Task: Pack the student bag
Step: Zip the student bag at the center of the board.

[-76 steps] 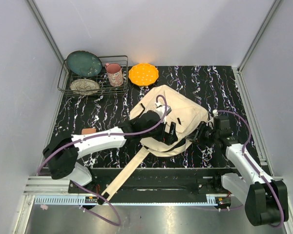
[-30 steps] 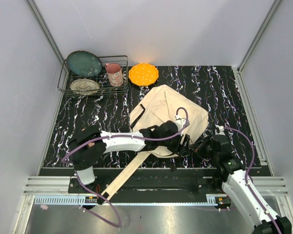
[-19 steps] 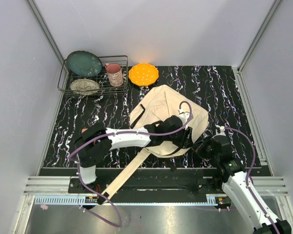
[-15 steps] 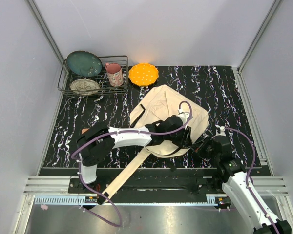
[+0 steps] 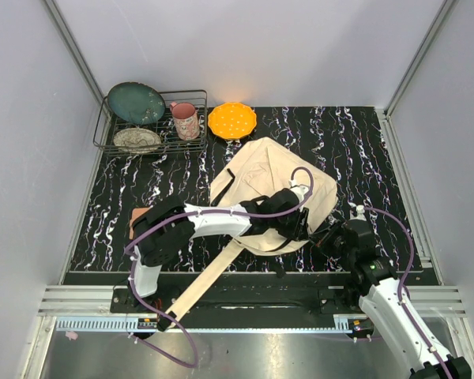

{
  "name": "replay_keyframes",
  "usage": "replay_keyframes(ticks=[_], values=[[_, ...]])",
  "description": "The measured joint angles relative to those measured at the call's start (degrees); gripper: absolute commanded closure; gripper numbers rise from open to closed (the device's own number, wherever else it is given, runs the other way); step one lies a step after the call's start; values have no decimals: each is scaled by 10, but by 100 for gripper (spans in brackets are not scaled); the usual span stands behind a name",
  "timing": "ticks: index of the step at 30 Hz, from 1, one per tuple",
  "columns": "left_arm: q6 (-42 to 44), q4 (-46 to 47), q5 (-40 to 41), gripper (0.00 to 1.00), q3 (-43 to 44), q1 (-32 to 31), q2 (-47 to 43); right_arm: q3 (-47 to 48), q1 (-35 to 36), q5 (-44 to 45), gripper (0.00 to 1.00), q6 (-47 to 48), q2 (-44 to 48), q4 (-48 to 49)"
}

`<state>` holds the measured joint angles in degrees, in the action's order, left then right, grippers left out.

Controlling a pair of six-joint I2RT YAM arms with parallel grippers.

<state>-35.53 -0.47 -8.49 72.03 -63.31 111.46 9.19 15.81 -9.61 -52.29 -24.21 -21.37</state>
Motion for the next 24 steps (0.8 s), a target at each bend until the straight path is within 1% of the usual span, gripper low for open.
replay_keyframes(ticks=[3,4,7,10,11,12,15,17,21,22,24], values=[[-3,1,3,71,3,2,5,0,0,1,100,0,1,-1],[-4,1,3,75,3,2,6,0,0,1,100,0,2,-2],[-9,2,5,77,3,6,9,0,0,1,100,0,5,-3],[-13,6,5,77,3,10,12,0,0,0,100,0,6,-3],[-15,6,5,73,3,12,12,0,0,0,100,0,6,-3],[-16,7,5,72,3,13,13,0,0,0,100,0,6,-3],[-22,19,-2,72,3,16,16,0,0,0,100,0,6,-3],[-24,25,-5,77,3,17,20,0,0,0,100,0,6,-3],[-30,34,-15,97,7,19,32,0,0,0,100,0,7,-3],[-30,36,-17,100,7,19,35,0,0,0,100,0,7,-3],[-31,36,-18,100,9,19,38,0,0,0,100,1,7,-4]])
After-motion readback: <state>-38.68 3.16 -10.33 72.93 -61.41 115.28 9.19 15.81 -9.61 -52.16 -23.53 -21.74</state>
